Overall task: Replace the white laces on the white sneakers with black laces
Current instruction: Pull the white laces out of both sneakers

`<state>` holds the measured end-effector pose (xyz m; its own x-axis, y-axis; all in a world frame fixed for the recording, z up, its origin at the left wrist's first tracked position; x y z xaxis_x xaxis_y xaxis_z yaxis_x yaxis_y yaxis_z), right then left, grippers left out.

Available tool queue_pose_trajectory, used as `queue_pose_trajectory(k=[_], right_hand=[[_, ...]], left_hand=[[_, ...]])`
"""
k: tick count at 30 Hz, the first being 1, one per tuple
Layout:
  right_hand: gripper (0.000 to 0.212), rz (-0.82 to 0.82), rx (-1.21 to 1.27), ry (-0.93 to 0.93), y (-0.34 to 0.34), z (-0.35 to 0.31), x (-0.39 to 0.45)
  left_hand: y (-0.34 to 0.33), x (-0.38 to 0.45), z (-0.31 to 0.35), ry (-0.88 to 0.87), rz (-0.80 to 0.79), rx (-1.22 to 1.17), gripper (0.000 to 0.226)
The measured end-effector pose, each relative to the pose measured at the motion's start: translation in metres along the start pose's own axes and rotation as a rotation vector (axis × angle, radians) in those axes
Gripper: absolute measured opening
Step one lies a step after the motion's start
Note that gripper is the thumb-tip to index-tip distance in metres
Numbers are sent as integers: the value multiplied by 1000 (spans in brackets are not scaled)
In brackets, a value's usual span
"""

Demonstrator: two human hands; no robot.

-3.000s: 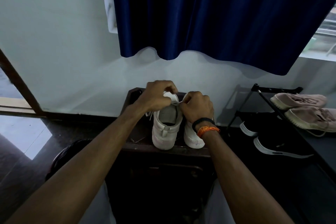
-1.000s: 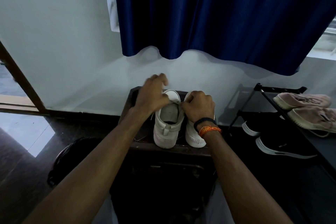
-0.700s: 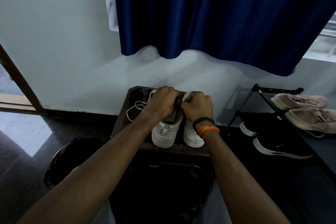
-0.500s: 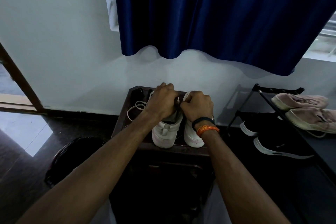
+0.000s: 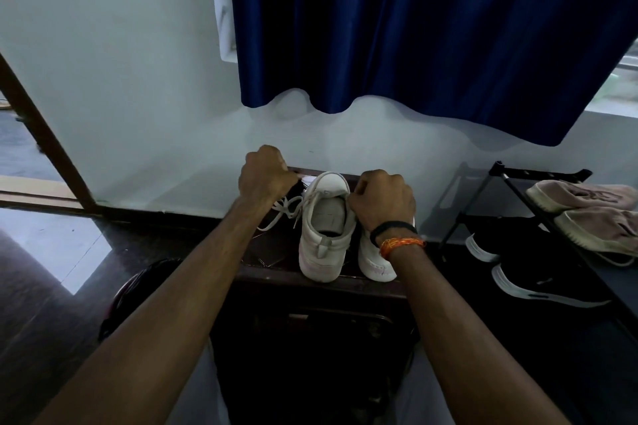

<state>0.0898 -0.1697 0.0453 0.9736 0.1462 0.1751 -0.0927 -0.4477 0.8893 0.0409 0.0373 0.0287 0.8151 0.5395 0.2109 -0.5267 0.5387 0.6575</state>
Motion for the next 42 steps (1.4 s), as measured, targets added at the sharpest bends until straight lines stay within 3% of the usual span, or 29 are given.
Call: queue_pose_trajectory(k=[3, 6, 9, 12, 18, 23, 28, 33, 36, 39, 42], right_hand=[[27, -27, -59, 154, -4, -10, 7], [42, -171, -120, 253, -16, -20, 17], [30, -265, -184, 323, -32, -27, 21], [23, -261, -175, 313, -40, -27, 25], [15, -232, -132, 317, -43, -26, 27], [15, -321, 24, 326, -39, -21, 30], [15, -330, -24, 343, -41, -27, 30], [23, -87, 107, 75, -21, -8, 39], [26, -63, 220, -137, -13, 8, 48], [21, -133, 199, -69, -10, 6, 52], [32, -184, 149, 145, -12, -8, 45]], left_hand=[[-9, -5, 0, -16, -92, -2, 21], [-14, -12, 4, -57, -106, -51, 14], [-23, -24, 11, -105, -203, -128, 15], [-36, -36, 15, -198, -331, -42, 21], [-41, -44, 11, -192, -166, 31, 11], [-47, -52, 12, -154, -54, 1, 20], [-45, -54, 17, -196, 0, 13, 22], [-43, -56, 18, -214, 14, 46, 26], [-43, -56, 18, -221, 8, 73, 26], [-45, -55, 18, -221, 4, 79, 31], [-48, -54, 16, -220, 5, 70, 30]])
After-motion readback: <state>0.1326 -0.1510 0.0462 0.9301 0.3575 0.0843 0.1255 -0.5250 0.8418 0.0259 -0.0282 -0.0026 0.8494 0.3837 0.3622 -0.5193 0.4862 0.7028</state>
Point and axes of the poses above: each hand's wrist, its own x-axis towards the middle knuckle, its own y-axis out of the back of the hand, z = x × y, the point moved 5 cm from there along x, towards the middle knuckle, and after that the axes turned 9 degrees about -y, right-handed, at the moved point
